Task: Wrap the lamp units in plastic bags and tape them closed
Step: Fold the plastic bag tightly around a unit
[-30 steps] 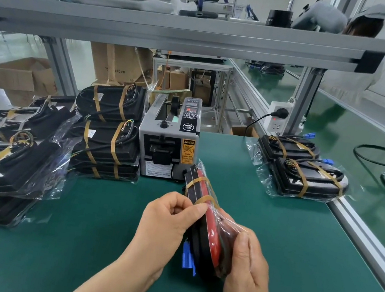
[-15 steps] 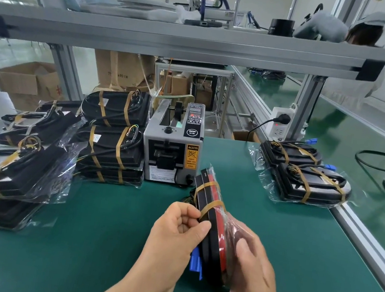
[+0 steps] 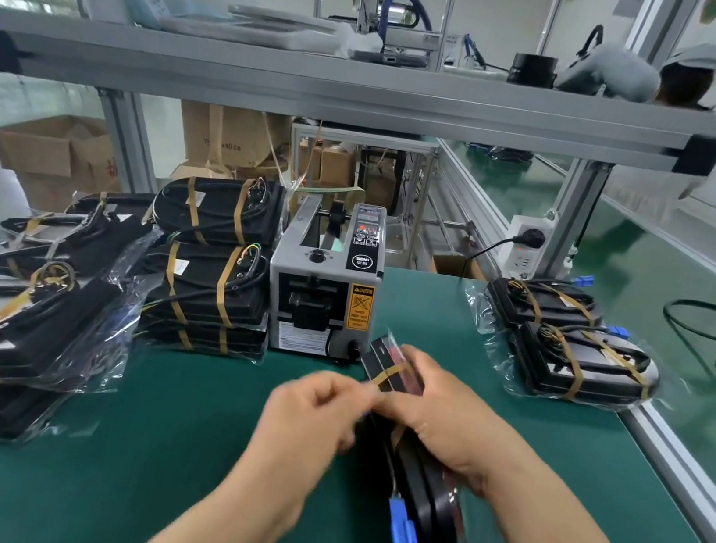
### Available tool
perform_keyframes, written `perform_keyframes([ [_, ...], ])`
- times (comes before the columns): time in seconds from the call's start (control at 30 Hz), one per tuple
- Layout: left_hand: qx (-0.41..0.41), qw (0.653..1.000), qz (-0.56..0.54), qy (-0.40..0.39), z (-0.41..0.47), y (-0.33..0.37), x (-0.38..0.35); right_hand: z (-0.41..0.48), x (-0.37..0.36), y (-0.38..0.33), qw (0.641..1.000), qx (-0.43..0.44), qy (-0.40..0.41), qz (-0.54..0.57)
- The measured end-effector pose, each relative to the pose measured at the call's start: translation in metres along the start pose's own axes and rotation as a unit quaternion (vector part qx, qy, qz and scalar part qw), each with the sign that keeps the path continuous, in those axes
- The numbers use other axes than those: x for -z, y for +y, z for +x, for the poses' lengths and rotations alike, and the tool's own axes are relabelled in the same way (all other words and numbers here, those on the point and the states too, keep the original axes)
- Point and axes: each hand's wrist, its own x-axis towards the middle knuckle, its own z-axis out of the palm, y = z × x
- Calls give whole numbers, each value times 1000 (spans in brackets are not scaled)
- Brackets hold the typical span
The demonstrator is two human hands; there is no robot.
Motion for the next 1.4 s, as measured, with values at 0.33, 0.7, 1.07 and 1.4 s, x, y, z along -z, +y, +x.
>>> perform_keyframes([
  [0.33,110,963,-126,210,109,17,34,-7,-12,1,995,-11,-45,92],
  [0.7,124,932,-208,269,123,26,14,-10,-14,2,998,-4,-34,61],
  [1.07,-6,990,13,-142,55,49,36,-7,-13,6,997,23,-23,66],
  [1.4,0,973,162,-165,68,49,26,-7,-13,5,998,38,-15,42],
])
